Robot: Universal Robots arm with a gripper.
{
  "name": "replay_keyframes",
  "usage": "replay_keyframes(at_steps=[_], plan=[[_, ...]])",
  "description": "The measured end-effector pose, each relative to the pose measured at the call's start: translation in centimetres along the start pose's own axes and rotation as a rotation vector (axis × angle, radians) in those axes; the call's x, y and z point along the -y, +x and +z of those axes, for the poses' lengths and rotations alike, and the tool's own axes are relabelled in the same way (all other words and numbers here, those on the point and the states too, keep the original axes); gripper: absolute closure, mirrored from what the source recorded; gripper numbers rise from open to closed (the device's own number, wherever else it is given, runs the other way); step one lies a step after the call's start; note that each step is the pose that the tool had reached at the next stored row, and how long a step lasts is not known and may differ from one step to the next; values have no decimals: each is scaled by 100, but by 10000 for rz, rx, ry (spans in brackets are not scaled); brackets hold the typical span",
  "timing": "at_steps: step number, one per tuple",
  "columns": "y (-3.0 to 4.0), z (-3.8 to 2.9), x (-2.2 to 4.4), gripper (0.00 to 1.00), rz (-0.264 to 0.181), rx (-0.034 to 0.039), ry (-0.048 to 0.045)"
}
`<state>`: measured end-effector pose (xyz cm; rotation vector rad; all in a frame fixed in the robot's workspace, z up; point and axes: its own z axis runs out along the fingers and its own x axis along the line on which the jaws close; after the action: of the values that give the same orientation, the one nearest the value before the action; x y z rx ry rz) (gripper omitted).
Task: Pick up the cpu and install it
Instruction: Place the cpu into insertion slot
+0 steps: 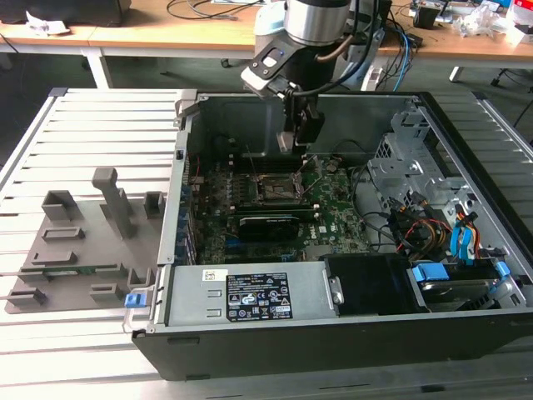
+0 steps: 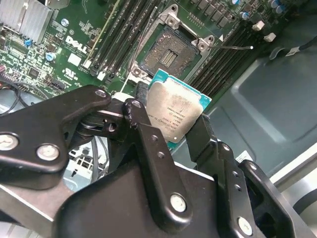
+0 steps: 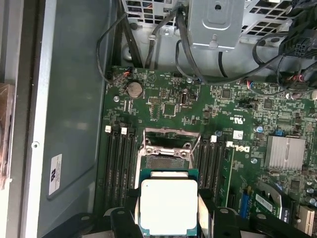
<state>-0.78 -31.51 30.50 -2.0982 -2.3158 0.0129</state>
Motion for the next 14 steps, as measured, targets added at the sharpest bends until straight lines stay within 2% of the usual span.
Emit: replay_keyframes(at_steps=[14], plan=[[-2, 226, -4, 45, 0, 1, 0]])
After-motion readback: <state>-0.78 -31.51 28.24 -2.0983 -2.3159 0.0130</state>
